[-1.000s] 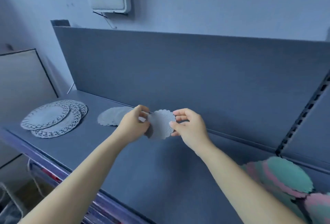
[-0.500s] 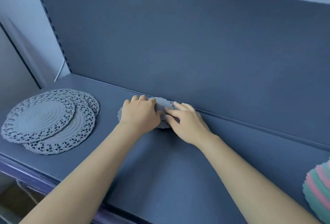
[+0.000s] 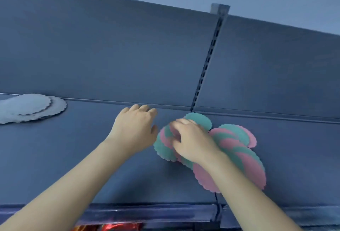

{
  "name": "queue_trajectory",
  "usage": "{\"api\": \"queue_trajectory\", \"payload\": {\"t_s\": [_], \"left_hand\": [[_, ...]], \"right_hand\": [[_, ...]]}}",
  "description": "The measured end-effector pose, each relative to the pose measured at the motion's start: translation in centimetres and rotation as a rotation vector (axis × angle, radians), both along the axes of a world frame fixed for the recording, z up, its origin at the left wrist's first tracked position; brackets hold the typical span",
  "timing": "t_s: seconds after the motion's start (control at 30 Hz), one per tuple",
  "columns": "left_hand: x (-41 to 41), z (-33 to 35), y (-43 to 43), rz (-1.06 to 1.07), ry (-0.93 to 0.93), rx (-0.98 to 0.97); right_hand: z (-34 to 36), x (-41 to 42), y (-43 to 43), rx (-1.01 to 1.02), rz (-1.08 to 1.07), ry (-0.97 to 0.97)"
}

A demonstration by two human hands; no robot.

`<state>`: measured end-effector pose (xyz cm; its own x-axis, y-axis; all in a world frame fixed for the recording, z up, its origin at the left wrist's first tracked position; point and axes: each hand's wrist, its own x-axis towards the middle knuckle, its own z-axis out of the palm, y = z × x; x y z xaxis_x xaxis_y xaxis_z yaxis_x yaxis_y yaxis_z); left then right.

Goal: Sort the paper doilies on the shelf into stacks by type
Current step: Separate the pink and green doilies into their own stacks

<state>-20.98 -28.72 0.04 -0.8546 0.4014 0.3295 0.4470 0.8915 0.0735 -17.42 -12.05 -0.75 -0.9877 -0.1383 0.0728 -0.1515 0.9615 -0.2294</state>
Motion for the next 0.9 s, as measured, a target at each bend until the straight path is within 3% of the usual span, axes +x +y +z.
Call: {"api": "queue_trajectory", "payload": {"t_s": [0.13,0.27,0.6,0.73,0.8,0.9], "left_hand": [[5.0,-1.5,9.7,-0.034,-0.052,0.061],[7.7,-2.8,13.8,-0.044,-0.13,0.048],[10.5,-3.2,16.9,-0.115,-0.345,-0.03],[10.6,-2.5,17.2,-0.105,-0.439,0.056],[10.6,-2.2,17.3,-0.072,-0.4,0.145],[10.6,-1.9,17.2,0.106,-0.073,0.35]], "right_hand": [[-0.2,4.8,10.0,-0.015,0.02,0.031],[-0.6,8.1,15.3,-0.038,0.034,0.013],[-0.9,11.2,18.7,-0.133,0.033,-0.058],[-0.6,11.7,19.8,-0.147,-0.011,-0.042],[-1.0,11.5,19.8,-0.129,-0.044,-0.009],[-2.1,10.9,19.2,-0.13,-0.024,-0.014]]}}
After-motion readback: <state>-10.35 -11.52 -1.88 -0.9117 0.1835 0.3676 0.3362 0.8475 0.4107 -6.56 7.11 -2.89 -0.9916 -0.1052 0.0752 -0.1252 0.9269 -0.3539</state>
